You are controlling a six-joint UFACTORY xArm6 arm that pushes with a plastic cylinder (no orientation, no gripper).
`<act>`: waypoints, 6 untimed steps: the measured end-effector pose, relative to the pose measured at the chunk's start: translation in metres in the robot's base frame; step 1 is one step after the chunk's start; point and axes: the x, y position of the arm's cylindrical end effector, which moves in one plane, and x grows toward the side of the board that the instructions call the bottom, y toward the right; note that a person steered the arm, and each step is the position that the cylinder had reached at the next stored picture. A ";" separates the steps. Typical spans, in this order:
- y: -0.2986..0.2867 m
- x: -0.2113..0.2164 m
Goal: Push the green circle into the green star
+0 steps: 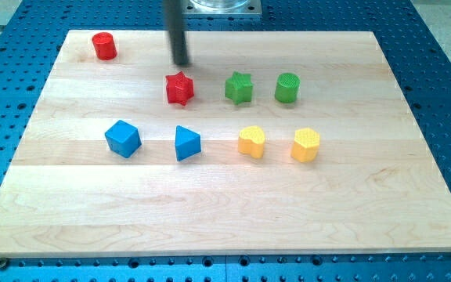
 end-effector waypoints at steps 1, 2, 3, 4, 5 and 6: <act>0.096 -0.002; 0.182 0.014; 0.179 0.056; 0.179 0.086; 0.143 0.097; 0.116 0.090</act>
